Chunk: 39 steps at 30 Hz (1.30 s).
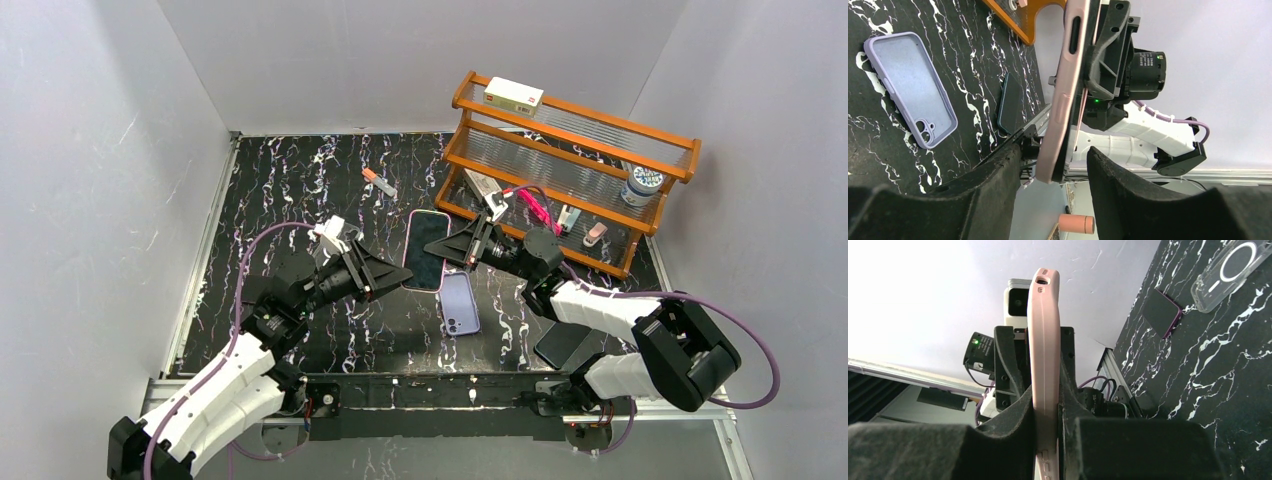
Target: Put the phone into the phone case
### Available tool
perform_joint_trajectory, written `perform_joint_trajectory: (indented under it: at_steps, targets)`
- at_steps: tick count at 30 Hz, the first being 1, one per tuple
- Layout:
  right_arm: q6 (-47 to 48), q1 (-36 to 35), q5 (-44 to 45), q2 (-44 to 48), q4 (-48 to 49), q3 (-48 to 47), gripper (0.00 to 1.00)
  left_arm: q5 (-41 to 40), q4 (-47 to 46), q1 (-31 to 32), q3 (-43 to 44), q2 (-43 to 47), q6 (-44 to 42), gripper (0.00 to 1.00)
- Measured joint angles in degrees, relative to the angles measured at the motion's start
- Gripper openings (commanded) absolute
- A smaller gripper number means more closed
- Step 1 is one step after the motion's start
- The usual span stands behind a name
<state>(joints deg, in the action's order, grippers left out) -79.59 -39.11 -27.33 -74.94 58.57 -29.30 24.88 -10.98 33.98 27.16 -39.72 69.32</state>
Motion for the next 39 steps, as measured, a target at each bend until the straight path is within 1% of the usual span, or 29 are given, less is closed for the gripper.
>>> perform_joint_trajectory:
  at_steps: [6,10,12,18,24,25,27,28,29,30,32,34,36,39]
  targets:
    - [0.33,0.02,0.33,-0.02,-1.51,0.02,0.13,0.04,-0.11,0.00,-0.15,0.61,0.26,0.39]
    - [0.31,0.04,0.57,-0.07,-1.49,0.09,0.13,0.33,-0.13,0.00,-0.20,0.09,0.24,0.37]
    - [0.31,0.04,0.68,-0.17,-1.46,0.09,0.13,0.76,-0.13,0.00,-0.20,-0.90,0.11,0.31]
    - [0.50,0.13,0.92,-1.03,-2.40,0.17,0.12,1.49,-0.50,0.00,-0.22,-3.10,-0.31,0.01]
    - [1.18,0.33,0.98,-1.53,-3.89,0.96,0.12,1.18,2.54,0.00,0.59,-4.55,-2.75,0.00]
    - [1.46,0.33,1.09,-1.53,-4.55,0.98,0.12,1.05,3.32,0.00,0.92,-4.98,-3.23,0.01]
    - [2.03,0.35,1.27,-1.53,-5.46,0.98,0.12,0.83,4.59,0.00,1.27,-5.40,-3.80,0.12]
    - [2.27,0.35,1.33,-1.53,-5.88,0.98,0.12,0.70,5.31,0.00,1.44,-5.46,-4.02,0.19]
    - [2.47,0.35,1.36,-1.53,-6.21,0.98,0.12,0.59,5.77,0.02,1.51,-5.44,-4.24,0.31]
    - [2.82,0.33,1.31,-1.53,-6.36,0.98,0.12,0.39,6.25,0.04,1.57,-5.38,-4.48,0.40]
    - [3.74,0.13,1.01,-1.51,-6.62,0.98,0.13,-0.61,8.00,0.17,1.73,-5.07,-5.31,0.53]
    - [4.72,0.15,0.24,-1.49,-6.80,0.96,0.13,-1.99,9.97,0.15,1.73,-4.31,-5.79,0.60]
    - [5.66,0.17,-1.11,-1.40,-7.08,0.96,0.13,-3.34,11.47,0.15,1.79,-3.19,-5.97,0.62]
    - [6.64,0.22,-3.89,-0.90,-7.23,0.96,0.14,-4.76,12.41,0.15,2.10,-1.97,-6.08,0.63]
